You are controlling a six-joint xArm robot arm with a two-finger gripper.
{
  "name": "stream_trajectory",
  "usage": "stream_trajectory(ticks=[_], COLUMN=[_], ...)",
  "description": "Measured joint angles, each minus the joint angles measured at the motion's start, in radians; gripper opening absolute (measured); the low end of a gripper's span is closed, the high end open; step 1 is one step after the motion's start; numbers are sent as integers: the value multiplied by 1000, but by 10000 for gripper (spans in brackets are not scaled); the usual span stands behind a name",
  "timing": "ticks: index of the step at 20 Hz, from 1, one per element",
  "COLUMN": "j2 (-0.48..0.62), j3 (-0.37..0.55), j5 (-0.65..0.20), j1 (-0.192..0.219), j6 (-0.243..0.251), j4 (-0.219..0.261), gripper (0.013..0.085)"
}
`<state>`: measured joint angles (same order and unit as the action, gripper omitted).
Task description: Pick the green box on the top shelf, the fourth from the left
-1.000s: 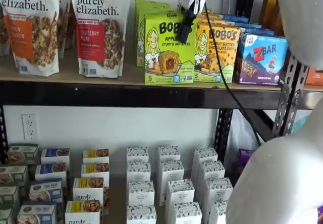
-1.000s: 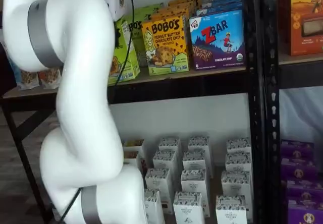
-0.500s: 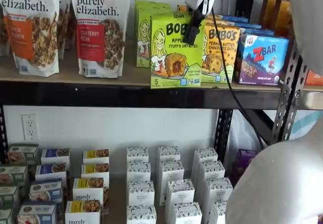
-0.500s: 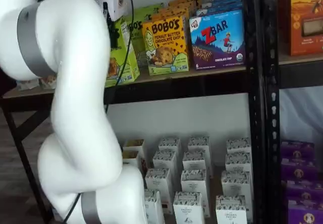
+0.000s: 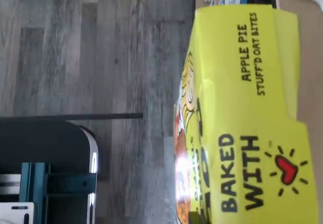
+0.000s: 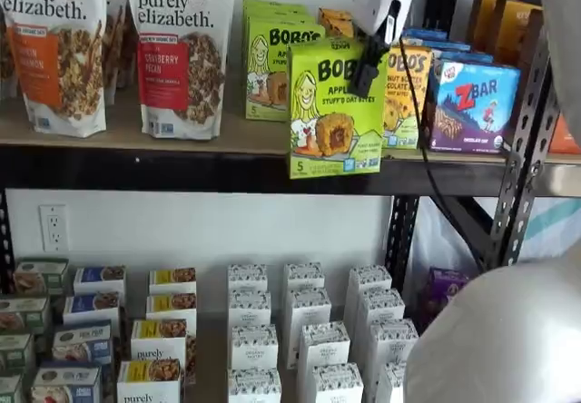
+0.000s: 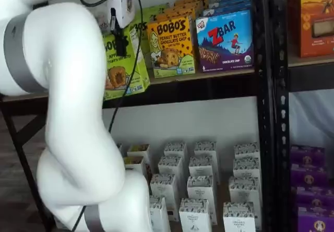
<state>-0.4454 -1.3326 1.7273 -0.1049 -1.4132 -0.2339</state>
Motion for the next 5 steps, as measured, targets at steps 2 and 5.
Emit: stream_trajectory(ticks=[2,5], j2=[-19,-43], j3=[27,63], j5=[-9,-22], j1=[10,23], j6=[-11,-26], j4=[-2,-6], gripper=[250,250])
